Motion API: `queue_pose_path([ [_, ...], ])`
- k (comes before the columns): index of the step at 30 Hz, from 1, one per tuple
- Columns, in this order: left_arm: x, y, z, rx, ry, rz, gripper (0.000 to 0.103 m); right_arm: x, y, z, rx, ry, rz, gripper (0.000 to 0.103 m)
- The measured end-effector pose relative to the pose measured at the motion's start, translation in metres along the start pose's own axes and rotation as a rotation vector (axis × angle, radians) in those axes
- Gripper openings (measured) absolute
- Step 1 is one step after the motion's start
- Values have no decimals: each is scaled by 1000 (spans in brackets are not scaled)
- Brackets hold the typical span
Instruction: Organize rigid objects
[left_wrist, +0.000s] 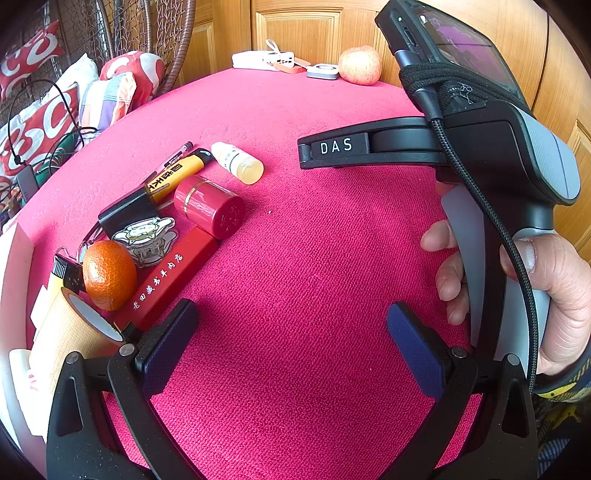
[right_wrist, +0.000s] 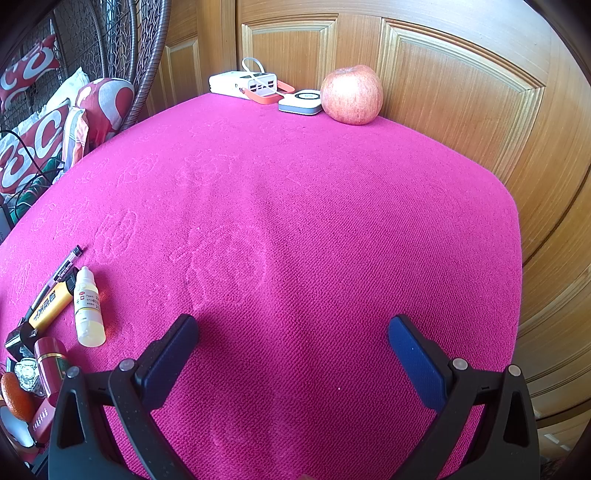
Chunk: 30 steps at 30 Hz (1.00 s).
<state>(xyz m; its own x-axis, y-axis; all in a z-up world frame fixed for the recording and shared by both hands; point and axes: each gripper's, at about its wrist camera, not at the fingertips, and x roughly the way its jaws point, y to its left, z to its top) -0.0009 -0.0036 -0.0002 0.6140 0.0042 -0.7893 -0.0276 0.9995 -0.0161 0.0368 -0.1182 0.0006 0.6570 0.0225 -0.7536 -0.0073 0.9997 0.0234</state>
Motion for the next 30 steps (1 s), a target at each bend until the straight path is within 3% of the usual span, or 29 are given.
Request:
queue_pose_path([
  [24, -1, 0, 1, 1, 3, 1, 103, 0, 0, 0, -1, 0, 0, 103],
  [30, -1, -4, -1, -22, -4, 32, 103, 0, 0, 1, 0, 0, 0, 103],
])
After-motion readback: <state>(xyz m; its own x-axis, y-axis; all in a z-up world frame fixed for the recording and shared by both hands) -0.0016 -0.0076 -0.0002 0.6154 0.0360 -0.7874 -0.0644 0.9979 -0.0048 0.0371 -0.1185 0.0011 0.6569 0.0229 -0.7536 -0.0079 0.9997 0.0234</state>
